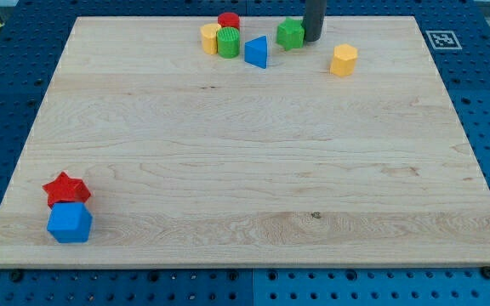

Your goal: Slide the yellow hexagon to up and left

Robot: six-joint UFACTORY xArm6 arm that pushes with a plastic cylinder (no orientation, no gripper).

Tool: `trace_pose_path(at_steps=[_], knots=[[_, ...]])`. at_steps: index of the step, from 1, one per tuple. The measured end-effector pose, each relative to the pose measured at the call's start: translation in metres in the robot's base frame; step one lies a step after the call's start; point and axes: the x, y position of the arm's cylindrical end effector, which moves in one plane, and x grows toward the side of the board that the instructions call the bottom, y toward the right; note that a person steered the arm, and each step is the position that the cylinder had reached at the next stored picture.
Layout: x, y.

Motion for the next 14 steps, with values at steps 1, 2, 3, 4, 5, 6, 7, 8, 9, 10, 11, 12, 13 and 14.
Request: trace_pose_path(at_steps=[1,2,3,4,5,6,7,8,9,10,11,12,13,14], knots=[[0.003,-0.016],[0.003,-0.033],[0.003,-0.052],[-0.005,-0.023],[-0.015,0.042],[0.025,0.088],[0.097,0.101],[0.104,0.1],[0.102,0.089],[0.091,0.083],[0.081,0.068],[0.073,0.043],[0.055,0.025],[0.04,0.01]])
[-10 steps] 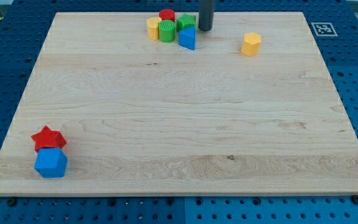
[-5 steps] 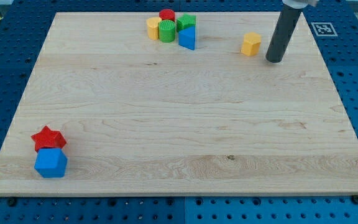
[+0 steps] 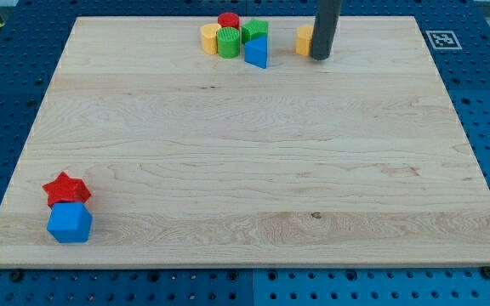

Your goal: Slide the yellow hexagon to up and left

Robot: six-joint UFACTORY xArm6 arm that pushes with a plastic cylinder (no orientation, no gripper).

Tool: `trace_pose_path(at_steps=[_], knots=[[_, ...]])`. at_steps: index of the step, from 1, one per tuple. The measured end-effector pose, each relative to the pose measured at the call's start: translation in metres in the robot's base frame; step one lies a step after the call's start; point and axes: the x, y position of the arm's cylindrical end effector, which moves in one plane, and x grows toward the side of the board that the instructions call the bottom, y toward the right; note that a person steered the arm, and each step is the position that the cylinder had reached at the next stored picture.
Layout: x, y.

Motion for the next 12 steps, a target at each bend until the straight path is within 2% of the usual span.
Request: trace_pose_path(at_steps=[2,5,9,12], knots=[[-0.004,0.01],[-0.048,0.018],[-0.042,0.018],[-0.028,-0.03]])
